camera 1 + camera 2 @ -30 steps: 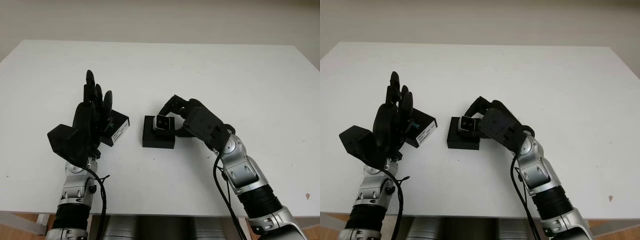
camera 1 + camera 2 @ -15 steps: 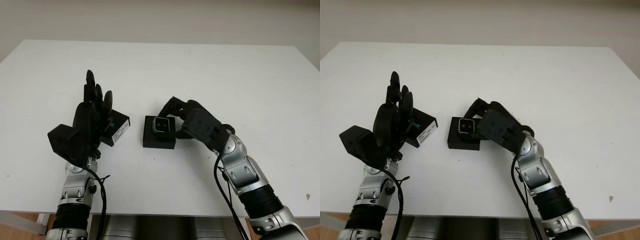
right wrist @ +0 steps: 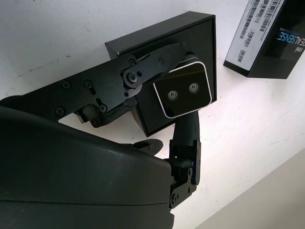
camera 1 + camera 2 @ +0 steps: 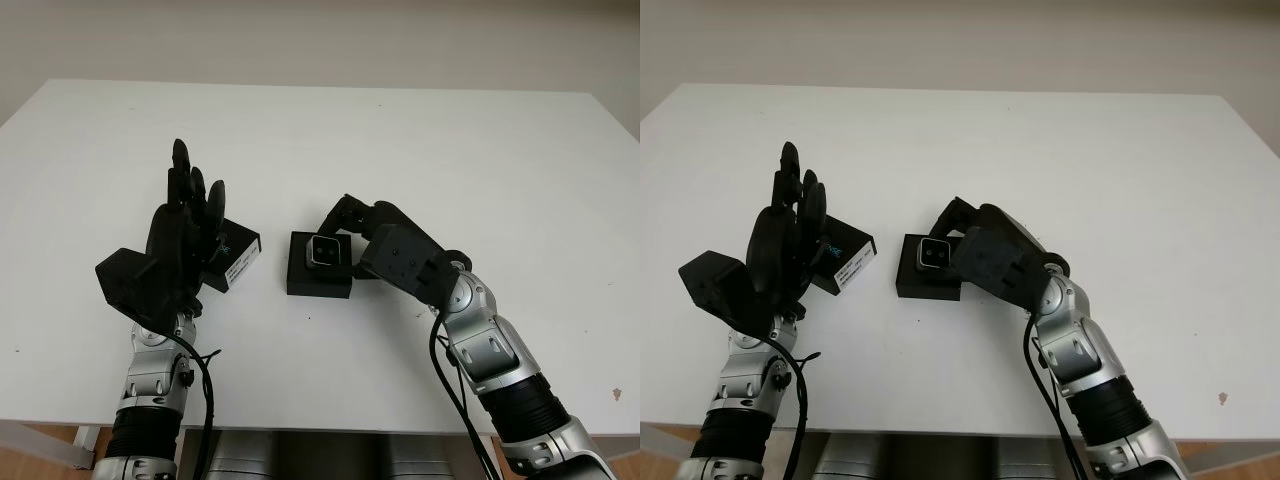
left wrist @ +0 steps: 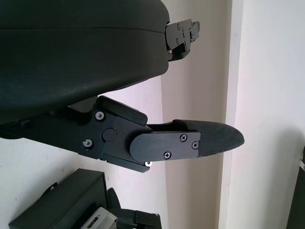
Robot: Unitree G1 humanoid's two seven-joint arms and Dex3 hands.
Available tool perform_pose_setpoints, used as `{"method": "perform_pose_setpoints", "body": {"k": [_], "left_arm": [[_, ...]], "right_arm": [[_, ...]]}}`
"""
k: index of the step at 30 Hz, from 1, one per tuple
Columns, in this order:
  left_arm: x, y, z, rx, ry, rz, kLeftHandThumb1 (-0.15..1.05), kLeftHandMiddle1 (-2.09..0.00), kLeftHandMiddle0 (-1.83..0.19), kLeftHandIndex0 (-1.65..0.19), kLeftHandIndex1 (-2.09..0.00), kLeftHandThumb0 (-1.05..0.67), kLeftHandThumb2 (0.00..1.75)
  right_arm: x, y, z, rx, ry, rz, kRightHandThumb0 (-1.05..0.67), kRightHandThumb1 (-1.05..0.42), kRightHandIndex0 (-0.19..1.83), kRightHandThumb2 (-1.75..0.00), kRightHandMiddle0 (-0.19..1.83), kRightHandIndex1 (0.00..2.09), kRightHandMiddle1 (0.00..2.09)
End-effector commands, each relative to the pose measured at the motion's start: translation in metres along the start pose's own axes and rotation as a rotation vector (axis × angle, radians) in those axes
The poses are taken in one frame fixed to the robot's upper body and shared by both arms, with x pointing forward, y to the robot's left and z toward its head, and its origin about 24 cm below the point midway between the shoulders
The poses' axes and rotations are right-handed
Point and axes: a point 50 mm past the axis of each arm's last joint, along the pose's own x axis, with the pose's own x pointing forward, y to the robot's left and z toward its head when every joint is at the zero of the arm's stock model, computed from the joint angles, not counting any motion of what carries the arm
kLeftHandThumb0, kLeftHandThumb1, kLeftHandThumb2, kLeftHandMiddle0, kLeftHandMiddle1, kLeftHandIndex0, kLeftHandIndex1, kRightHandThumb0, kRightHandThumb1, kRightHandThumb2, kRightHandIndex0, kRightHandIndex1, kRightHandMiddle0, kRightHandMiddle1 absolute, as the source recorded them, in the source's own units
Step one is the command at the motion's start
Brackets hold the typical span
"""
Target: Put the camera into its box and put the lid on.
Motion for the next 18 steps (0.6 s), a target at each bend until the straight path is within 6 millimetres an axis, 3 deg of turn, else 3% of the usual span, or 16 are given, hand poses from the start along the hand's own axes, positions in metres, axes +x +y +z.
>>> {"method": "perform_pose_setpoints", "body": {"k": [1,10,14,15,16,18], "left_arm": [[-0.0014,-0.0007,0.0019,0.000,-0.008,-0.003,1.05,-0.05,0.19,0.19,-0.02,-0.80,0.45],[-0.0012,-0.0008,0.0017,0.003,-0.006,-0.005,1.05,-0.05,0.18,0.19,-0.02,-0.81,0.44],[-0.0014,-0.0012,0.0021,0.003,-0.006,-0.004,1.05,-0.05,0.18,0.19,-0.03,-0.81,0.44],[-0.0015,-0.0013,0.0021,-0.001,-0.007,-0.002,1.05,-0.06,0.18,0.19,-0.03,-0.81,0.44],[-0.0017,-0.0013,0.0021,-0.002,-0.007,-0.003,1.05,-0.06,0.18,0.19,-0.03,-0.81,0.44],[-0.0025,-0.0014,0.0024,-0.001,-0.009,-0.004,1.05,-0.05,0.18,0.19,-0.03,-0.80,0.44]], "right_arm": [[-0.0033,0.0020,-0.0076,-0.012,0.033,0.002,-0.33,-0.93,0.43,-0.05,0.32,0.06,1.79],[-0.0042,0.0029,-0.0082,-0.060,0.030,-0.014,-0.34,-0.93,0.41,-0.05,0.30,0.06,1.74],[-0.0063,0.0033,-0.0064,-0.123,-0.001,-0.022,-0.43,-0.93,0.40,-0.05,0.27,0.05,1.67],[-0.0070,0.0032,-0.0052,-0.153,-0.007,-0.015,-0.50,-0.92,0.34,-0.05,0.14,0.04,1.53],[-0.0078,0.0031,-0.0040,-0.174,-0.015,-0.014,-0.56,-0.92,0.26,-0.05,0.06,0.02,1.25],[-0.0103,0.0026,-0.0022,-0.199,-0.035,-0.019,-0.60,-0.91,0.20,-0.05,0.09,0.03,0.87]]}}
